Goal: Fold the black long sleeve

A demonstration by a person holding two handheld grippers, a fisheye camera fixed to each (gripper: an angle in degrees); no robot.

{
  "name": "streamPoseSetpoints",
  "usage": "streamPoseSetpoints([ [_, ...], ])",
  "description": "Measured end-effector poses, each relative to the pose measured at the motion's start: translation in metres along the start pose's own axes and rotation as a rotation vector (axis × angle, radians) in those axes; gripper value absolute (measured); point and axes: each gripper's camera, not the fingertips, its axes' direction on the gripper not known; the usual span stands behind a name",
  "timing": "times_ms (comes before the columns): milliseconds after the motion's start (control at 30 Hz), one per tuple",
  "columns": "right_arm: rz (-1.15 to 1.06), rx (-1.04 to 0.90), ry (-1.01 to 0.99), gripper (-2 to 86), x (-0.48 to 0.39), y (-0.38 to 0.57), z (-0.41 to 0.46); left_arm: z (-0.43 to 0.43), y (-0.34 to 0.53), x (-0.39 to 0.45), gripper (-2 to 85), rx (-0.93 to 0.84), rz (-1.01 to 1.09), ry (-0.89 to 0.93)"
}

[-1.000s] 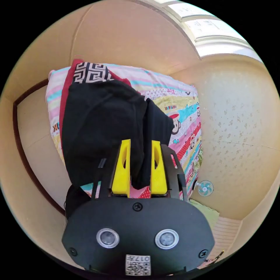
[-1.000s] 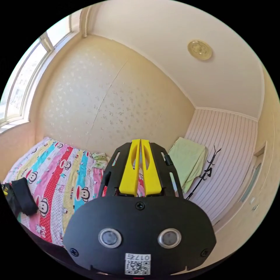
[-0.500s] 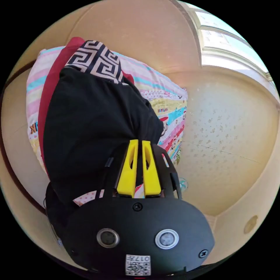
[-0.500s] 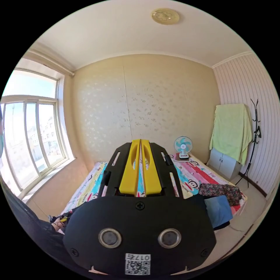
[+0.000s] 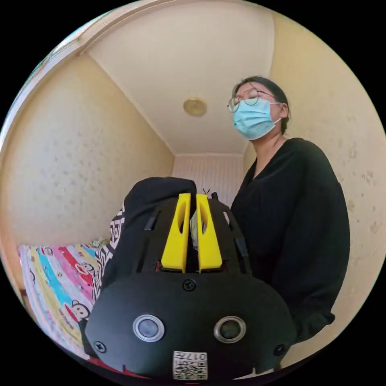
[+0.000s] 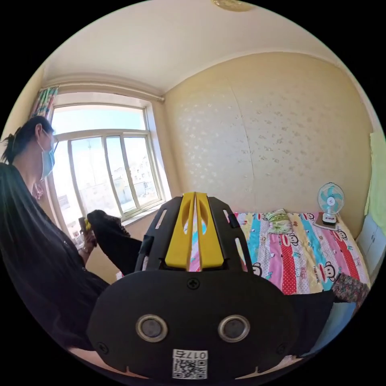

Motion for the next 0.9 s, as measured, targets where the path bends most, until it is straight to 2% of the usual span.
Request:
streamPoseSetpoints([
  [67,-0.025,-0.054,-0.105,3.0,0.004,0.015,0.016,0.031,-0.007,-0.007,1.4,0.063,0.011,0.098],
  [167,-0.004,-0.106,-0.249,5.0,0.010,0.042,0.036,0.101,0.008,-0.048,1.0,0.153,-0.199,0.252],
  [200,0.009,-0.123,-0.289,5.7,0.011,0.052,0.040,0.136,0.010,-0.051,0.9,0.194,-0.202,0.346],
  [233,0.030,-0.137,-0.311,6.2,0.014,0.061,0.042,0.154,0.009,-0.049,0.9,0.211,-0.186,0.395],
  [400,0.145,-0.129,-0.380,8.0,0.032,0.091,0.024,0.308,-0.017,-0.029,0.8,0.447,-0.028,0.965],
  [467,0.204,-0.082,-0.427,9.9,0.041,0.098,0.012,0.351,-0.022,-0.025,0.8,0.496,-0.032,1.069],
  [600,0.232,0.019,-0.539,17.3,0.054,0.099,-0.012,0.429,-0.013,-0.018,0.8,0.557,-0.106,1.166],
  [700,0.225,0.074,-0.510,20.3,0.061,0.098,-0.026,0.470,0.009,-0.016,0.9,0.563,-0.198,1.169],
  [767,0.194,0.130,-0.632,18.8,0.062,0.095,-0.037,0.486,0.026,-0.018,0.9,0.527,-0.264,1.126],
  [833,0.079,0.161,-0.866,7.3,0.061,0.086,-0.054,0.496,0.045,-0.025,0.9,0.484,-0.344,1.063],
  [900,0.042,0.166,-0.863,3.9,0.068,0.077,-0.073,0.498,0.073,-0.040,1.0,0.417,-0.481,0.950],
])
